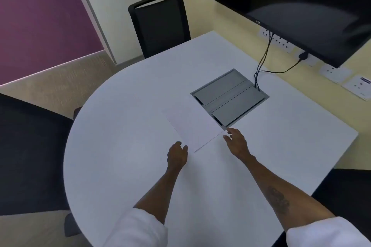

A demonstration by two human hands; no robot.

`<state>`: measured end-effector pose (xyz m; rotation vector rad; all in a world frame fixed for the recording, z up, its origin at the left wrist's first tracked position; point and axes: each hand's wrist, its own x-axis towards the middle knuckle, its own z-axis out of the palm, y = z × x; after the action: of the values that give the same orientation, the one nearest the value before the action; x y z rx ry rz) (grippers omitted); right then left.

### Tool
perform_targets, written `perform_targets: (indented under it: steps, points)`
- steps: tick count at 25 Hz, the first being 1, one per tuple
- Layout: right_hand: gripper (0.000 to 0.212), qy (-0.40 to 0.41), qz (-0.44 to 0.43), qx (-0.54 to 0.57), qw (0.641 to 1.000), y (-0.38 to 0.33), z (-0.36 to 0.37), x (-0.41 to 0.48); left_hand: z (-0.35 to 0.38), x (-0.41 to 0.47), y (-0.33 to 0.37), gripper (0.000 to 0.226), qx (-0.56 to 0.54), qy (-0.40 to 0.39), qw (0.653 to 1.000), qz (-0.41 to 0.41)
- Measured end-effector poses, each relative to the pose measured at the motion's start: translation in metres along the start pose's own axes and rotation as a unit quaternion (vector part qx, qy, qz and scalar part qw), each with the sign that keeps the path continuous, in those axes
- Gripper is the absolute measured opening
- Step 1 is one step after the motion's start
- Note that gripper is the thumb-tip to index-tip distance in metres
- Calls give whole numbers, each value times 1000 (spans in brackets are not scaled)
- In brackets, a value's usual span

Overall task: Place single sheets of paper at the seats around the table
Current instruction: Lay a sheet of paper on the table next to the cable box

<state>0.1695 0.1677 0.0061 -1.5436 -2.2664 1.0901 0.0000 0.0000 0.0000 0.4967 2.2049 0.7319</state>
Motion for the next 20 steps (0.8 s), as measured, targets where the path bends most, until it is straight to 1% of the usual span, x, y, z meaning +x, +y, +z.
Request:
perform_targets:
  steps: [5, 8, 11, 16, 20]
  points:
    - [33, -5, 33, -26, 999, 7, 13, 20, 13, 9, -11, 46, -43, 3, 998, -56]
    - [27, 4, 37, -35, 999, 12, 18, 42, 20, 22, -10, 46, -75, 15, 994, -76]
    - [26, 1, 43, -37, 998, 21, 25, 64, 29, 32, -11, 45, -96, 31, 988, -113]
    - [31, -28, 51, -40, 997, 34, 39, 103, 45, 51, -4, 38, -125, 68, 973, -183]
    - [47, -46, 51, -44, 997, 37, 59, 120, 55, 64, 11, 33, -140, 103, 959, -222]
